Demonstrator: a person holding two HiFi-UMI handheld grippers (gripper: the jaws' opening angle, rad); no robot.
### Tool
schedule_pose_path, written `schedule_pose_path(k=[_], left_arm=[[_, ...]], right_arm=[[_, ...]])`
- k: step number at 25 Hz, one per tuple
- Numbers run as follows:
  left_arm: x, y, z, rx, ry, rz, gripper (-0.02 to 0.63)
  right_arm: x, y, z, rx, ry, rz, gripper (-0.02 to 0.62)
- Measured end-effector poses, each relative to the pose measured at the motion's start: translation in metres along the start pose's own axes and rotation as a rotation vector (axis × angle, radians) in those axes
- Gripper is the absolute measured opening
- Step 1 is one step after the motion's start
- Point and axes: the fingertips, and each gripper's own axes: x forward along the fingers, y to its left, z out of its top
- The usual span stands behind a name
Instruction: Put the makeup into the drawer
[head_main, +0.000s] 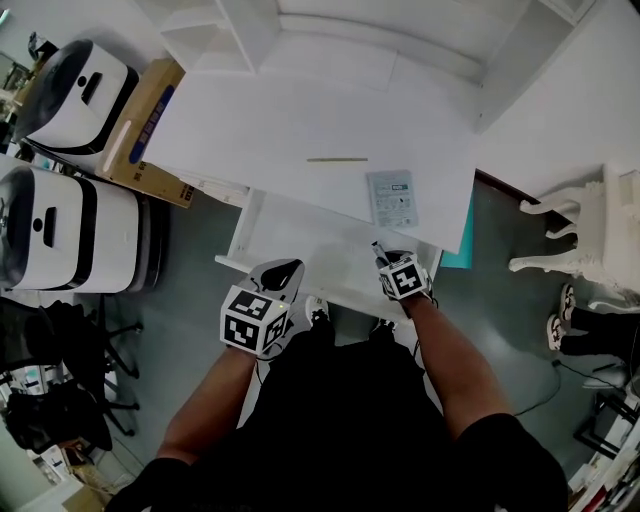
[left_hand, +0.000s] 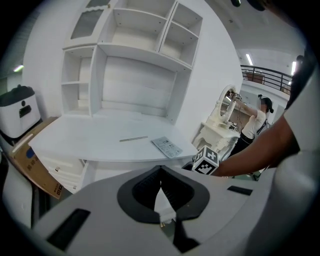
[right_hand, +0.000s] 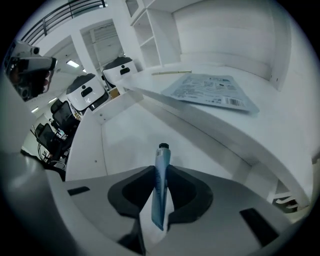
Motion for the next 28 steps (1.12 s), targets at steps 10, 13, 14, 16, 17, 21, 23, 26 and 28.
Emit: schedule_pose_path(k=[10,13,14,16,17,21,23,26,28], left_arm=[[-0.006,0.002,-0.003,-0.013,0.009,0.023,0.011],[-0.008,0.002,-0.003,-0.015,0.008,0.024,0.011],[-0.009,0.003,-0.004,-0.016,0.009,0.025,0.011],[-0.008,0.004,-0.004,-0.016,0.011,0.024,0.011],[-0.008,0.004,-0.005,-0.016,0.012,0.022,0.011],[-0.007,0.001,-0.002,-0.007,0.008,0.010,0.011],[-0.004,-0.002,0.001,-0.001,0.001,-0.002,0.011],[0.001,-0.008,0.007,0.010,-0.011,-0.023,0.011],[0.003,-0.011,0.009,0.017,-0.019,-0.034,0.011]], right_arm=[[0.044,-0.004,-0.021,-0.058,0.104,-0.029,0.097],[0.048,-0.003,-0.020,-0.055,0.096,-0.027,0.097],[0.048,-0.003,-0.021,-0.050,0.098,-0.026,0.097],[0.048,-0.004,-0.021,-0.039,0.101,-0.023,0.097],[0.048,-0.005,-0.020,-0.035,0.098,-0.021,0.102],[0.036,-0.006,-0.017,-0.032,0.102,-0.023,0.138],[0.028,-0.009,-0.016,-0.029,0.097,-0.032,0.138],[0.013,-0.010,-0.009,-0.023,0.061,-0.032,0.138],[0.001,-0.008,-0.002,-0.007,0.020,-0.023,0.138]])
